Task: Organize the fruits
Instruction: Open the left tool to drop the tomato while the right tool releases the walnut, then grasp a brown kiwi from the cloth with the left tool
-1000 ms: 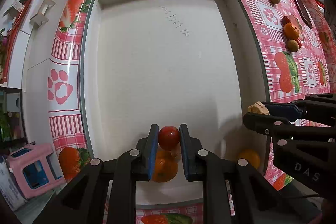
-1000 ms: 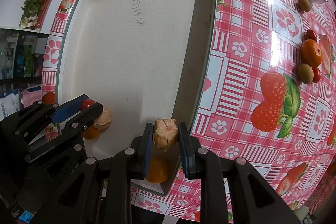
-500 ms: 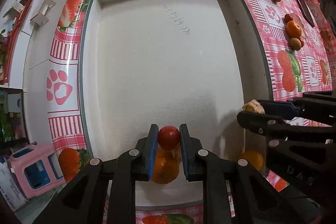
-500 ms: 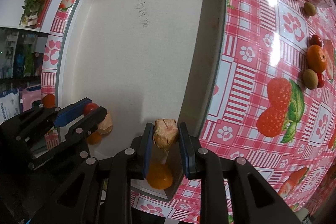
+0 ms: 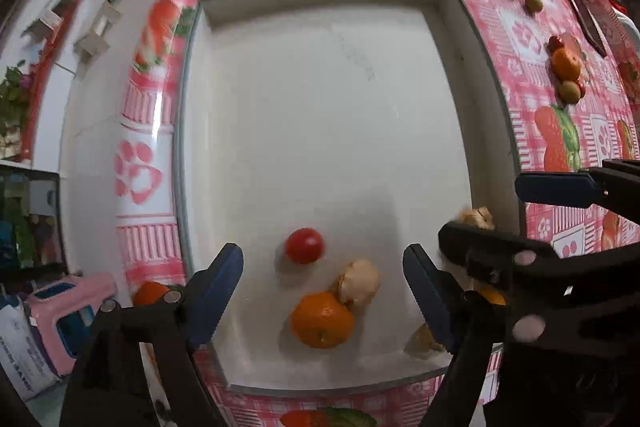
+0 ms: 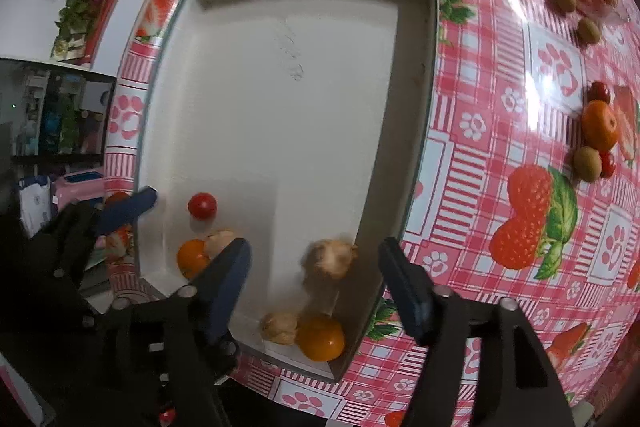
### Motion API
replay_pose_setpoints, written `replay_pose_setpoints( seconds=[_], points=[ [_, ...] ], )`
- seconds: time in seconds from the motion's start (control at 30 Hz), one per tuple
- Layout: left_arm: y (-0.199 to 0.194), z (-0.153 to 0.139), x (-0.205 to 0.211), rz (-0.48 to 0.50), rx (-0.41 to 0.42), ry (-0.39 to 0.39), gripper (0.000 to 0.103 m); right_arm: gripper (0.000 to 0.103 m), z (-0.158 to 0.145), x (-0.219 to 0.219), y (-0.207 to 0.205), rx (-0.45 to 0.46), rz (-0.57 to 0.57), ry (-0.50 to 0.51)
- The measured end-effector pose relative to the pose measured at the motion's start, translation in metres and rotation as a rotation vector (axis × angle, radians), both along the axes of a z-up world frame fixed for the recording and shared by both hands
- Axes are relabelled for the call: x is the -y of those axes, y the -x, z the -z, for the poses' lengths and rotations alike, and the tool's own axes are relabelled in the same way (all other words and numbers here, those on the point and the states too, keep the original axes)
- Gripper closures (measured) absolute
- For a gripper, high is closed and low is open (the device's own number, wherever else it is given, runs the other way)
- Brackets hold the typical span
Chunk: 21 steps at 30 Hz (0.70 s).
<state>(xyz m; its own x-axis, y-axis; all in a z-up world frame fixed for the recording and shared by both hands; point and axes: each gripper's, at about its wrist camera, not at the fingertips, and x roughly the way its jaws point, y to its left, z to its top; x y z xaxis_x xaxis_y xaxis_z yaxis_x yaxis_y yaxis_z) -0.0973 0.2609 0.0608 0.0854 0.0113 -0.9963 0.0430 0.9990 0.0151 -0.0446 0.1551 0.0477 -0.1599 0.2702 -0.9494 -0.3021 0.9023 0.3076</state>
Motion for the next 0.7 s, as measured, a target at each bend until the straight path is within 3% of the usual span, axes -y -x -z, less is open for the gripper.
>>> replay_pose_setpoints(
  seconds=[0.23,0.5,0.57,0.63,0.7],
  points=[
    [-0.002,-0.004,0.004,0.003,-0.022,-0.004,0.020,0.023,-0.010,0.026,-0.011,0.014,0.049,-0.002],
    [-0.012,-0.014,0.033,0.028,-0.022,-0.002,0.020,0.015,-0.009,0.095,-0.011,0.036,0.162,0.046],
    [-0.014,-0.017,0.044,0.042,-0.019,0.001,0.020,0.012,-0.009,0.109,-0.007,0.043,0.200,0.060],
    [-0.016,-0.021,0.055,0.056,-0.016,0.005,0.020,0.000,-0.008,0.125,-0.006,0.049,0.236,0.070],
    [-0.019,-0.026,0.071,0.076,-0.011,0.010,0.020,0.000,-0.009,0.140,-0.005,0.061,0.264,0.078]
  ],
)
